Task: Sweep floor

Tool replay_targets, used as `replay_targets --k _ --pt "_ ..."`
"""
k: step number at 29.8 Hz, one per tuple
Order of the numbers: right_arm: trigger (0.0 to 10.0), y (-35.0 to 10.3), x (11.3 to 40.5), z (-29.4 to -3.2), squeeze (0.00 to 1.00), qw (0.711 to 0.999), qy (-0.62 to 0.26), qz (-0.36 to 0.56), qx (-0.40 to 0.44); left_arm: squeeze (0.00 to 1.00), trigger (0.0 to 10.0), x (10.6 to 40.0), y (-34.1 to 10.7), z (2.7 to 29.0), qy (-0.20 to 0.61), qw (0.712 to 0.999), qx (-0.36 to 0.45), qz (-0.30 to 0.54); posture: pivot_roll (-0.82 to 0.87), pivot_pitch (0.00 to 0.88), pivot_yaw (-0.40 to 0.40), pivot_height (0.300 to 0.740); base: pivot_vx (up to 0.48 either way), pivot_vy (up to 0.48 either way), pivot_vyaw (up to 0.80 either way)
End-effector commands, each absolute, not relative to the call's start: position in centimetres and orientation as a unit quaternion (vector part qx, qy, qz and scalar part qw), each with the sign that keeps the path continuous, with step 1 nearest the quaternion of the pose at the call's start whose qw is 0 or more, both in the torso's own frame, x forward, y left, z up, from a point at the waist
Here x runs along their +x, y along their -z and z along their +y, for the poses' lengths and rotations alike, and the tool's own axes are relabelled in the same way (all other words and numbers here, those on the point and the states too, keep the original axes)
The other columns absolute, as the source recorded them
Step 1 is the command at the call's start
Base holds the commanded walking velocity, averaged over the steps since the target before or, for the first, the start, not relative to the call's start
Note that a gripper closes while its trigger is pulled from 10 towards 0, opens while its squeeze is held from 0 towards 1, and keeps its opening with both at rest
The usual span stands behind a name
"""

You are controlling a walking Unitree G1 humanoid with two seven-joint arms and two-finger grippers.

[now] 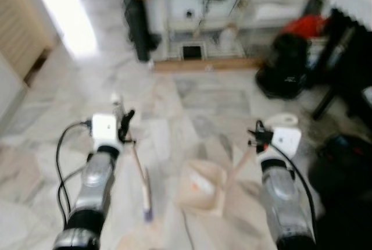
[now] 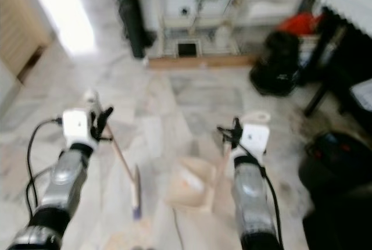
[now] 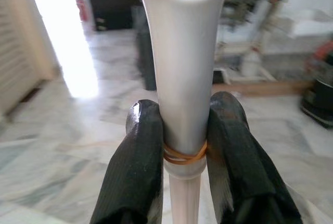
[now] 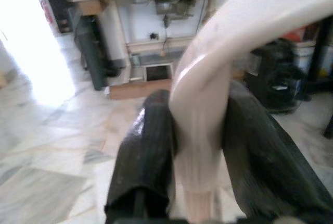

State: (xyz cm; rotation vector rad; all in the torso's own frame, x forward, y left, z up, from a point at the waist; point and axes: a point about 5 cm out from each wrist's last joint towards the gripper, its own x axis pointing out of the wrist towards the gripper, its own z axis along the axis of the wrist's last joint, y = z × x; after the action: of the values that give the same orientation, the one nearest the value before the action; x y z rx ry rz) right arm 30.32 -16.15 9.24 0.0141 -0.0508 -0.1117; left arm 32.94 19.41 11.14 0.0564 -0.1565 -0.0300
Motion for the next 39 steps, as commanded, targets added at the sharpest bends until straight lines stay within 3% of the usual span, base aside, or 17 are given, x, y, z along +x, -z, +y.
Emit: replay_targets --k 1,39 --pt "10.0 -10.31 30.61 -16.16 0.0 0.997 0.056 -0.053 0.017 0.0 10.0 33.25 -12.19 18.97 0.023 0.994 0.033 -0.104 -0.12 0.031 0.037 0.74 0.0 0.0 0.8" --pt "10.0 -10.54 30.64 -15.8 0.0 0.997 0.047 -0.054 0.023 0.0 10.0 32.48 -12.19 19.77 0.01 0.993 0.042 -0.107 -0.06 0.067 0.015 0.74 0.0 0.0 0.8"
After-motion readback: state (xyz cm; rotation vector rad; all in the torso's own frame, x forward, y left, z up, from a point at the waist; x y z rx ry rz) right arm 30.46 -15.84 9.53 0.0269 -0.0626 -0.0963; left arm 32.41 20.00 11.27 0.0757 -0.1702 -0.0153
